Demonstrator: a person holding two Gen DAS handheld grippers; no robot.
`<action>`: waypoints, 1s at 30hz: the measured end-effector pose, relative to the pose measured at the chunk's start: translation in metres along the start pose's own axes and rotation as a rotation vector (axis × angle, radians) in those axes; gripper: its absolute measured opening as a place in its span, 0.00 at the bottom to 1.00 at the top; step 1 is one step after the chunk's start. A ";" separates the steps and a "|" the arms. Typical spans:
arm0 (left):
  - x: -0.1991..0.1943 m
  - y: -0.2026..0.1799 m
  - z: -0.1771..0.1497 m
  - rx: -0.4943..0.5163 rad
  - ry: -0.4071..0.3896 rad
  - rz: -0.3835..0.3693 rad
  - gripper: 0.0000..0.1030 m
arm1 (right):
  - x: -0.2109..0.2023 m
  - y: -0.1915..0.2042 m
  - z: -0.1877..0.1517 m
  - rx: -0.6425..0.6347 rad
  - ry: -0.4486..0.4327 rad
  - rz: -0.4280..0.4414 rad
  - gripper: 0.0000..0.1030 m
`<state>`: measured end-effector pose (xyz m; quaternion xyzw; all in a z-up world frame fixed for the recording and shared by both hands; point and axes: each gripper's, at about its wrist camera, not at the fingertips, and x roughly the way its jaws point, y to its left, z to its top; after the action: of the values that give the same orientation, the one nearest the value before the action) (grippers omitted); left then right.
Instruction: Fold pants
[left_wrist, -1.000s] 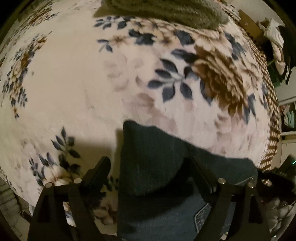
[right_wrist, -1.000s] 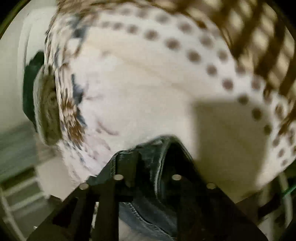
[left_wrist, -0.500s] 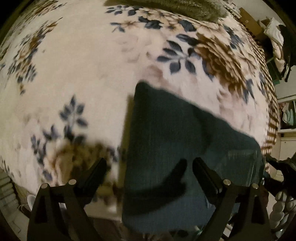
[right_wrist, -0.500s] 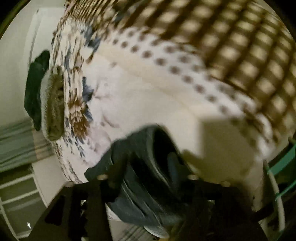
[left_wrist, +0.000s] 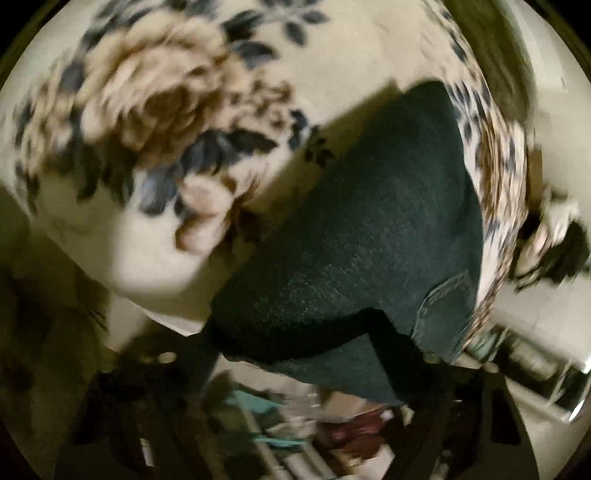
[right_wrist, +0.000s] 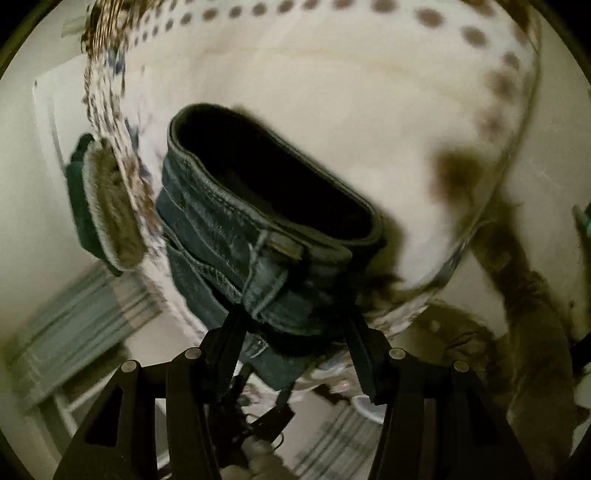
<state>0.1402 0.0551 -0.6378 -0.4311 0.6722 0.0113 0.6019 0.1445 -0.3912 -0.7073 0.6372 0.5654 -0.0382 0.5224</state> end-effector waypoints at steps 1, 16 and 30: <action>0.000 0.004 0.000 -0.036 -0.003 -0.029 0.58 | 0.002 0.004 -0.001 -0.013 -0.005 -0.012 0.54; -0.020 0.035 -0.004 -0.126 -0.039 -0.167 0.24 | -0.005 0.023 -0.007 -0.121 -0.060 -0.176 0.24; 0.003 0.039 -0.034 -0.424 -0.031 -0.459 0.26 | 0.001 0.029 -0.030 -0.121 -0.077 -0.171 0.14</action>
<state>0.0907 0.0600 -0.6505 -0.6873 0.5308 0.0218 0.4954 0.1509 -0.3638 -0.6762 0.5518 0.5986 -0.0726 0.5761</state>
